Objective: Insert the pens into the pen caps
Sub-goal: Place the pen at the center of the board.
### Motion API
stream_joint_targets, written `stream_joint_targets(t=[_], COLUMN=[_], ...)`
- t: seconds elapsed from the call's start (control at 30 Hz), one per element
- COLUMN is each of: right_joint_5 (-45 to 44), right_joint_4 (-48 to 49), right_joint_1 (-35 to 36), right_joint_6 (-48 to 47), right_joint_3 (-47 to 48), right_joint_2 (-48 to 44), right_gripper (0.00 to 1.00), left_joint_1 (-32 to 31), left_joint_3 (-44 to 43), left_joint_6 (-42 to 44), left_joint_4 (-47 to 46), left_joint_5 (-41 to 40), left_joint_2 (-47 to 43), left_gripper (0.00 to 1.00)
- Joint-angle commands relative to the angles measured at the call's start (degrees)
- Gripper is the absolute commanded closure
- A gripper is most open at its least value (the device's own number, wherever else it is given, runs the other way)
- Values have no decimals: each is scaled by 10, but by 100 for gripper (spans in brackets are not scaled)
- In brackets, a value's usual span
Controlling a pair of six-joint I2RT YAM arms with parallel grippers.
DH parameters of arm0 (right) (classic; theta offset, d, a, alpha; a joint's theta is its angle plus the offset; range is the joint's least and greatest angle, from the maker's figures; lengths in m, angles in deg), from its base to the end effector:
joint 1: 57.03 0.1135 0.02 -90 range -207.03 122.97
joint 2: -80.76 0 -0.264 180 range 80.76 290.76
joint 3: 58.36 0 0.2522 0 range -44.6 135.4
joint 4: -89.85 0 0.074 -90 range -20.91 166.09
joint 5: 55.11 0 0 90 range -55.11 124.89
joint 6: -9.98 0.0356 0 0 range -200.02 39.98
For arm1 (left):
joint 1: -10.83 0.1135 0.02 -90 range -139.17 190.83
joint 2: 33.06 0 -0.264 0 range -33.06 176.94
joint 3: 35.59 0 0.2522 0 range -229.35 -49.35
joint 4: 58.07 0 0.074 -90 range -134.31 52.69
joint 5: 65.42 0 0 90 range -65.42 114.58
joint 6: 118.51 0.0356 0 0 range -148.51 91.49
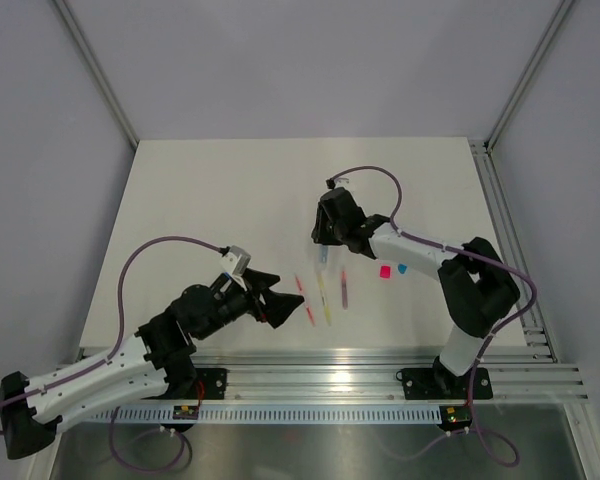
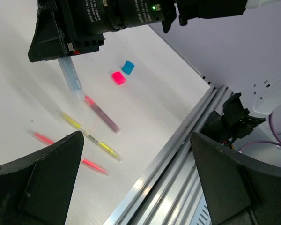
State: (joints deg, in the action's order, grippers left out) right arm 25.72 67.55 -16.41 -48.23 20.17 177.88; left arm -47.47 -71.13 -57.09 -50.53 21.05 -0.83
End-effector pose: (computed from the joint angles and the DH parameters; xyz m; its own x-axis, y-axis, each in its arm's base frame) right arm 0.2878 0.2394 0.2236 -0.7128 0.0738 -0.6975 -0.2068 0.9281 0.3096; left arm 0.0847 -0.1330 0.2608 -0.4248 -0.2208 -0.8779 0.6988 0.5365 -0.4731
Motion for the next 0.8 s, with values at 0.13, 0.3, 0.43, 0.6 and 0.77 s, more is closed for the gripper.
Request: stream_joint_targets(t=[0.13,0.3,0.43,0.6,0.77], right_joint_5=[35,25,33,17,3], right_joint_4=[1,-17,-28,-30,-27], right_joint_1=[-51,-60,-63,-63,-63], right_joint_6=[-52,-58,-56,-52,-57], right_joint_3=[87,122,135,134,129], right_joint_2=[94,146,172,189,192], right_gripper=[80,77,72,59,43], left_joint_1=[-2,-2,-2,-2,-1], left_joint_3=[11,11,15,8,-4], left_joint_6=[31,36,32,20,-9], left_joint_4=[-31,-45,-44,-19,37], left_joint_5=[-45,-65,-82,-126,-189], left_joint_2=[29,49,63,80,114], left_gripper=[1,1,1,1,1])
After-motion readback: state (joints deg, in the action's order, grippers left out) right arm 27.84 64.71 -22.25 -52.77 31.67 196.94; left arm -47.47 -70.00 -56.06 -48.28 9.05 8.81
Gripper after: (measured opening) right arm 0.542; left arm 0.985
